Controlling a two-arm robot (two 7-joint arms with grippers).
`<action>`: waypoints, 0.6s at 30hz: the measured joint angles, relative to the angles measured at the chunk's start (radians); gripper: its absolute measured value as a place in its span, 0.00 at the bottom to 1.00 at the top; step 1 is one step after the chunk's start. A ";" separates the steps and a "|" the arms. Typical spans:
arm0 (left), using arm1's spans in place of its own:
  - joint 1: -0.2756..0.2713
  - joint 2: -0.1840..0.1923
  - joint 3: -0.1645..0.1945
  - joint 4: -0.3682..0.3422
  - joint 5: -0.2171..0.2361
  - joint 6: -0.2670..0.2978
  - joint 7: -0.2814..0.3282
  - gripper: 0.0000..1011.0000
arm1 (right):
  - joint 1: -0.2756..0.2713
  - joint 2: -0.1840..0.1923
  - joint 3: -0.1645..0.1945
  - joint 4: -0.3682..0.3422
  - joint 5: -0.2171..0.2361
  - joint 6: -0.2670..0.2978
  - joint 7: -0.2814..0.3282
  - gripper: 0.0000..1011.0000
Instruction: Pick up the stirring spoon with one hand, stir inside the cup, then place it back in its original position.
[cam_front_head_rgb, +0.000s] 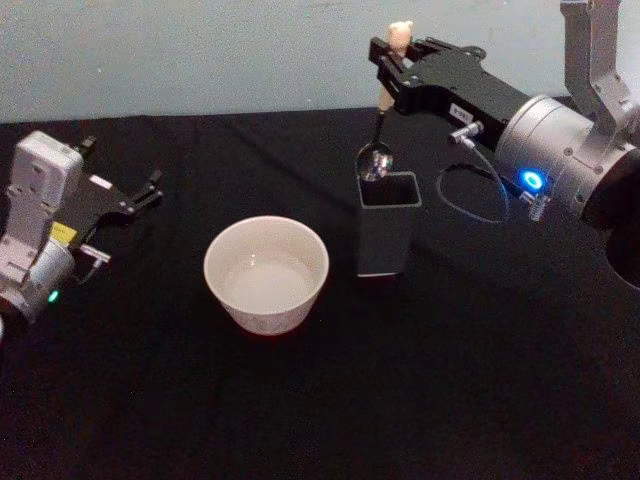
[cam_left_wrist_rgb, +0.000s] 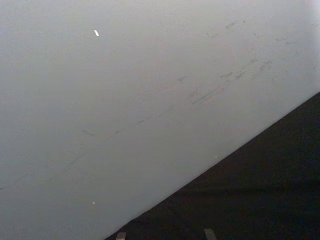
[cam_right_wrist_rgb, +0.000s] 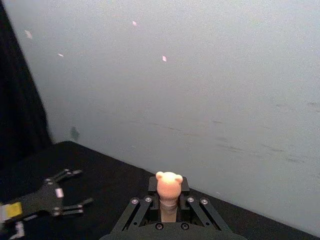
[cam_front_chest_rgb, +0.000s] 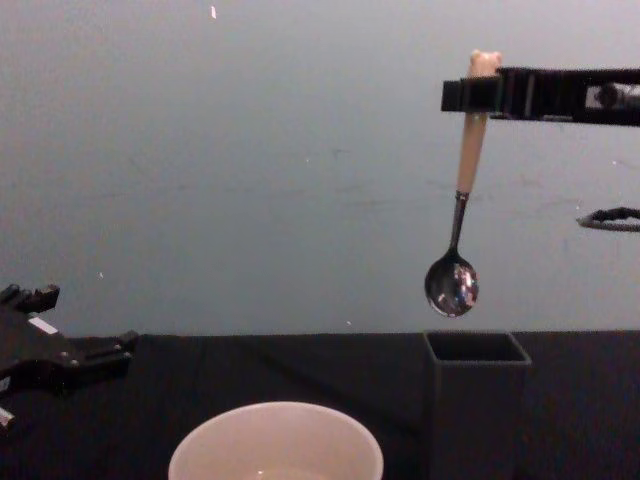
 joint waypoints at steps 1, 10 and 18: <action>0.000 0.000 0.000 0.000 0.000 0.000 0.000 0.99 | 0.001 0.006 -0.001 0.000 0.014 -0.008 0.017 0.22; 0.000 0.000 0.000 0.000 0.000 0.000 0.000 0.99 | 0.011 0.052 -0.033 0.032 0.077 -0.106 0.151 0.22; 0.000 0.000 0.000 0.000 0.000 0.000 0.000 0.99 | 0.032 0.080 -0.088 0.097 0.091 -0.209 0.249 0.22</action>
